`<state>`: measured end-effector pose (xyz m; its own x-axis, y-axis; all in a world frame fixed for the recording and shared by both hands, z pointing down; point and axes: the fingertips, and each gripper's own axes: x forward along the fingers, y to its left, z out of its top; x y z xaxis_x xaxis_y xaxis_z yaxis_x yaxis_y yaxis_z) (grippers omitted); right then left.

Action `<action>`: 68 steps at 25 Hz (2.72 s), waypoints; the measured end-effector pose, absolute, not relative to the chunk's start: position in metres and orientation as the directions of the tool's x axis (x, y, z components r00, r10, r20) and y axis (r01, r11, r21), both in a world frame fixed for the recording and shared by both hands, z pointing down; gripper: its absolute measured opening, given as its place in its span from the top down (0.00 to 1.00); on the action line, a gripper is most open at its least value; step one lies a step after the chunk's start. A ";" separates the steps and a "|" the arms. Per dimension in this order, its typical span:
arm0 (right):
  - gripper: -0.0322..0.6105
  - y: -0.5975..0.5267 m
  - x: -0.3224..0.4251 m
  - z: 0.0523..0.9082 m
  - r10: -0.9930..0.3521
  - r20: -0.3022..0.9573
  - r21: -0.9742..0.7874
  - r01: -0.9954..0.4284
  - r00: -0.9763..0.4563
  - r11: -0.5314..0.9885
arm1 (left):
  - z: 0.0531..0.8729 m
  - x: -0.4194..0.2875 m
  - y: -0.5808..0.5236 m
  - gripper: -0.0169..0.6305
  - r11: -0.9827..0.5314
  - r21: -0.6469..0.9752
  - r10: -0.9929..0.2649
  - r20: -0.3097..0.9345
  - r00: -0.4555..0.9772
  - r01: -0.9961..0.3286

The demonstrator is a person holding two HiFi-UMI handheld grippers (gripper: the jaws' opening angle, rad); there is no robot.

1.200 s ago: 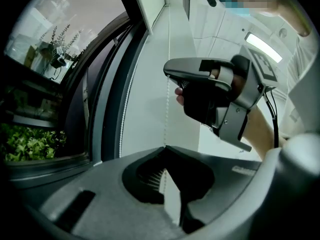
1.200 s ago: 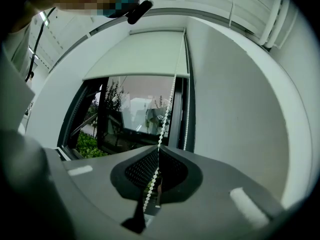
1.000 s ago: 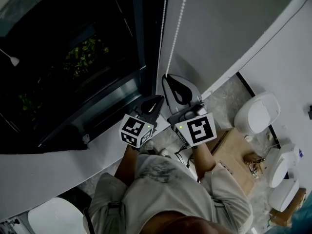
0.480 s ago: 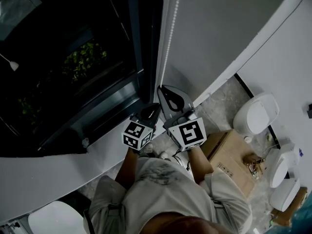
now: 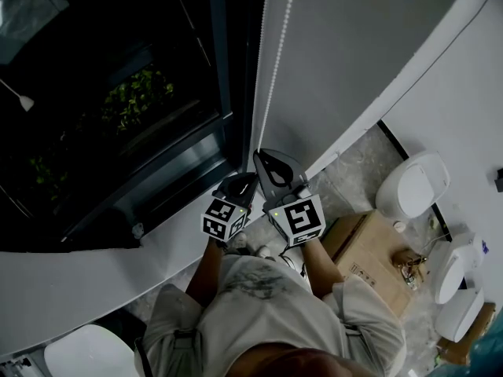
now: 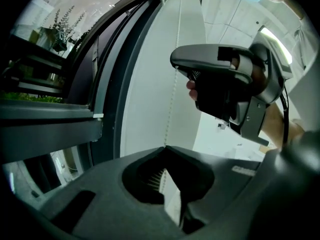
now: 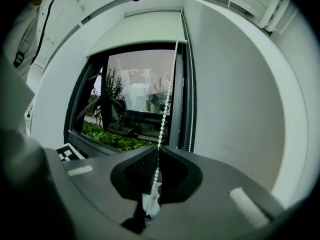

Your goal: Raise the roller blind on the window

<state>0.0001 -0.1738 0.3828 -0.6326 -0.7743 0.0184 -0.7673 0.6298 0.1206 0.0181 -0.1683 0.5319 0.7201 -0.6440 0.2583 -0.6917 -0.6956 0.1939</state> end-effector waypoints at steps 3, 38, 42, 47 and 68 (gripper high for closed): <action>0.93 -0.171 0.000 0.389 -0.774 0.028 0.119 -0.767 -0.632 0.631 | 0.538 0.018 -0.166 0.95 -0.695 0.199 -0.640 0.266 0.721 -0.691; 0.93 -0.161 -0.009 0.396 -0.764 0.026 0.128 -0.755 -0.645 0.643 | 0.288 -0.002 -0.161 0.82 -0.731 -0.082 -0.671 -0.099 0.735 -0.678; 0.93 -0.161 -0.010 0.395 -0.761 0.020 0.142 -0.751 -0.649 0.644 | 0.272 0.007 -0.167 0.82 -0.732 -0.097 -0.666 -0.103 0.739 -0.674; 0.93 -0.161 -0.012 0.395 -0.761 0.022 0.137 -0.752 -0.649 0.645 | 0.261 0.012 -0.172 0.88 -0.718 -0.095 -0.679 -0.120 0.724 -0.689; 0.93 -0.168 -0.015 0.453 -0.752 0.154 0.126 -0.742 -0.641 0.658 | 0.320 0.006 -0.183 0.95 -0.694 -0.037 -0.718 -0.038 0.695 -0.719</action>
